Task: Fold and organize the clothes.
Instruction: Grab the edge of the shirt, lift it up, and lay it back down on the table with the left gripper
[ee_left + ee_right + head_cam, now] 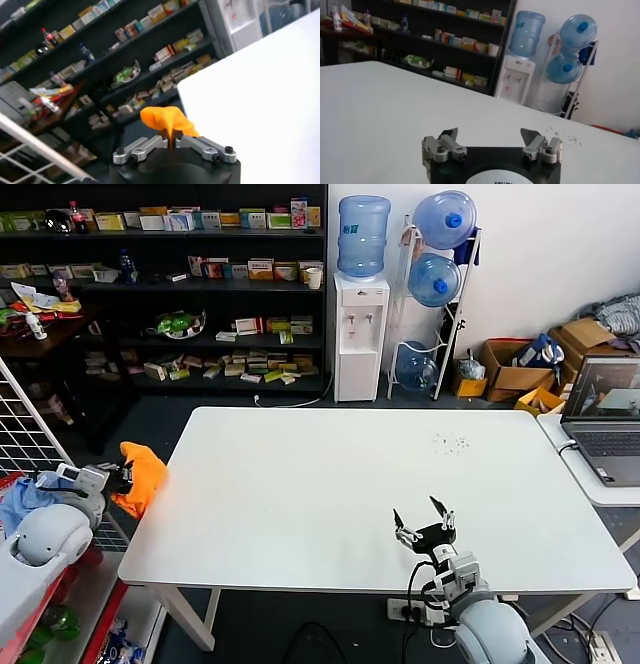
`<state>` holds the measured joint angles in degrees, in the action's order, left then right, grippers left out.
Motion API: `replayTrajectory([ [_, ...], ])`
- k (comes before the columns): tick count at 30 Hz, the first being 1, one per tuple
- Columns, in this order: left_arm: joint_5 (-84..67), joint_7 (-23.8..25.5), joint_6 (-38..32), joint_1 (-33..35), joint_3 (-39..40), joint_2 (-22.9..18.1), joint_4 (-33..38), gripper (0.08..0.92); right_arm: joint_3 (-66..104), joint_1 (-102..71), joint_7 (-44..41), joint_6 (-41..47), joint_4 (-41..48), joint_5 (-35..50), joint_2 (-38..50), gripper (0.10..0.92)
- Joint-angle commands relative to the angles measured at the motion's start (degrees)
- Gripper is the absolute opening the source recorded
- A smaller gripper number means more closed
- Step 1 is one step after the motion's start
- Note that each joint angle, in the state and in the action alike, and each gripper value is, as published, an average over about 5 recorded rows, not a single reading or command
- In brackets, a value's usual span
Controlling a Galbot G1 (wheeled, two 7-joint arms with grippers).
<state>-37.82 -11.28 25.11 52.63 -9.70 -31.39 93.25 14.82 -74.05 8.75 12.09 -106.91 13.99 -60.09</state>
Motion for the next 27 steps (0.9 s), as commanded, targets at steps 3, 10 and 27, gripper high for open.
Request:
replayTrajectory([
  [3,-16.37,-8.86,2.91,2.96,-1.71,-14.01,11.42,0.13,1.88,-2.88,0.4,-0.12,-1.01,-0.81,1.32,0.823],
  [10,-14.18,-10.45,1.71,3.32,0.17,-22.15,12.45,0.13,2.69,-3.42,0.45,-0.48,-1.12,-0.58,1.85,0.823],
  [27,-2.08,-10.22,-4.23,1.15,11.03,-48.61,0.14,0.13,5.83,-5.45,0.27,-2.19,-0.45,1.18,4.01,0.823],
])
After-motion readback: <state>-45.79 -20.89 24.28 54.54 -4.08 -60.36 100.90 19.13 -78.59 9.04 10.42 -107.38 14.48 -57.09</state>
